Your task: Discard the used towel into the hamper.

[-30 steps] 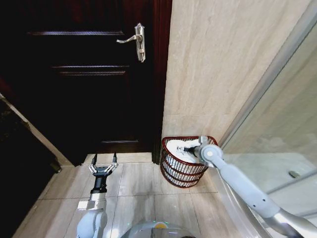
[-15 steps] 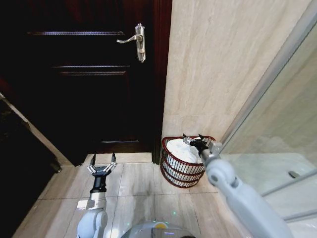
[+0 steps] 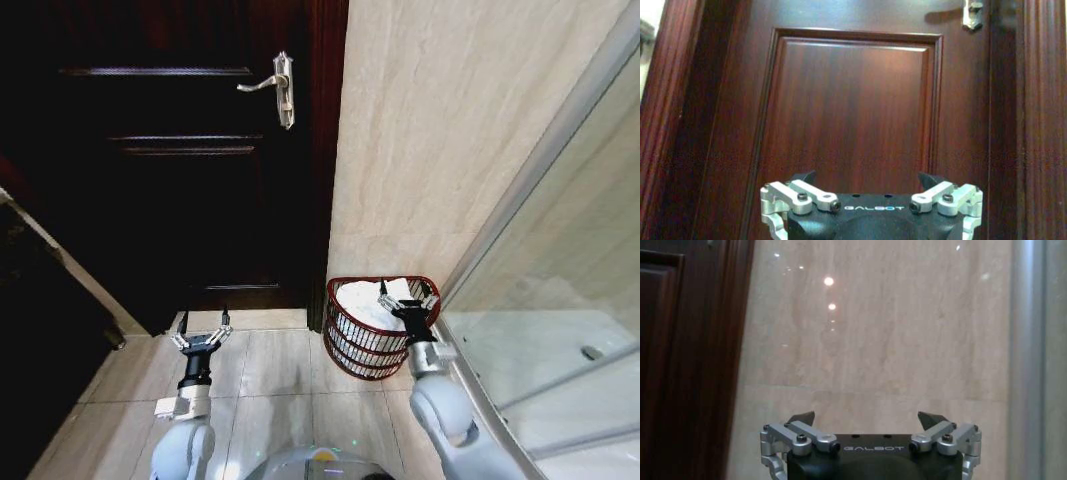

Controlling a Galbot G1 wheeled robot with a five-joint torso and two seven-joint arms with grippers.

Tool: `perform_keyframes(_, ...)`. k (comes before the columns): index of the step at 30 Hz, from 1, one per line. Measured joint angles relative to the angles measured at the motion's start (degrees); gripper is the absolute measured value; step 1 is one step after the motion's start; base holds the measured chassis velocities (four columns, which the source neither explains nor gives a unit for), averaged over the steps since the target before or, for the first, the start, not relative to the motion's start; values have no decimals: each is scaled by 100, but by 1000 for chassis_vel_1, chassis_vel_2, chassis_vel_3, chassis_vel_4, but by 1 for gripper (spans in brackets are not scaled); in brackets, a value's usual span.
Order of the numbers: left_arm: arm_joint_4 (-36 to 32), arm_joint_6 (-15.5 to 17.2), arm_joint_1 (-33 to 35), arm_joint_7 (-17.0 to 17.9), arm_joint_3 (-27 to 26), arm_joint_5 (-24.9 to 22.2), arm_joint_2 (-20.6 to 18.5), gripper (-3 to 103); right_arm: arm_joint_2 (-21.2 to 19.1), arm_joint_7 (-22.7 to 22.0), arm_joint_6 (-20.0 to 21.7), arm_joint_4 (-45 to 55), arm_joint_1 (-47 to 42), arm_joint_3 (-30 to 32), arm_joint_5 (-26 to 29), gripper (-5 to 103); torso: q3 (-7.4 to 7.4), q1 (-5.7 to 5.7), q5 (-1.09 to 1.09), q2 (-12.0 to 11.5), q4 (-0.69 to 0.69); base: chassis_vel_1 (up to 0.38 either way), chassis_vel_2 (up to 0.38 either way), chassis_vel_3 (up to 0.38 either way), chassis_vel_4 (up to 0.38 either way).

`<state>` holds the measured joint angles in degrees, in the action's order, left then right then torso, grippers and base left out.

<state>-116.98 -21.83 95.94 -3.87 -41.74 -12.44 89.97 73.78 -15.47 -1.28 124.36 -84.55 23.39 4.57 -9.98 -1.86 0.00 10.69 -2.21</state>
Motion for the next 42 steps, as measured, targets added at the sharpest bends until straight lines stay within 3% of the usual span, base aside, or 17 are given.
perform_keyframes(6, -101, 143, 92, -110, 12, 89, -77, 100, 352, 684, -9, 143, -330, 576, -125, 100, -128, -43, 0, 171, 0, 0, 0, 0, 0)
perform_keyframes(12, -200, 307, 89, -272, 66, -104, -416, 100, 465, 881, -24, 197, -573, 785, -83, 100, -226, -88, 0, 314, 0, 0, 0, 0, 0)
perform_keyframes(16, -238, 391, 65, -323, 87, -213, -615, 100, 530, 895, -59, 189, -680, 810, -12, 100, -281, -118, 1, 399, 0, 0, 0, 0, 0)
perform_keyframes(42, -22, 240, 7, -246, 48, -383, -586, 100, 574, 742, -92, 210, -735, 816, 13, 100, -663, -277, 0, 940, -1, 0, 0, 0, 0)
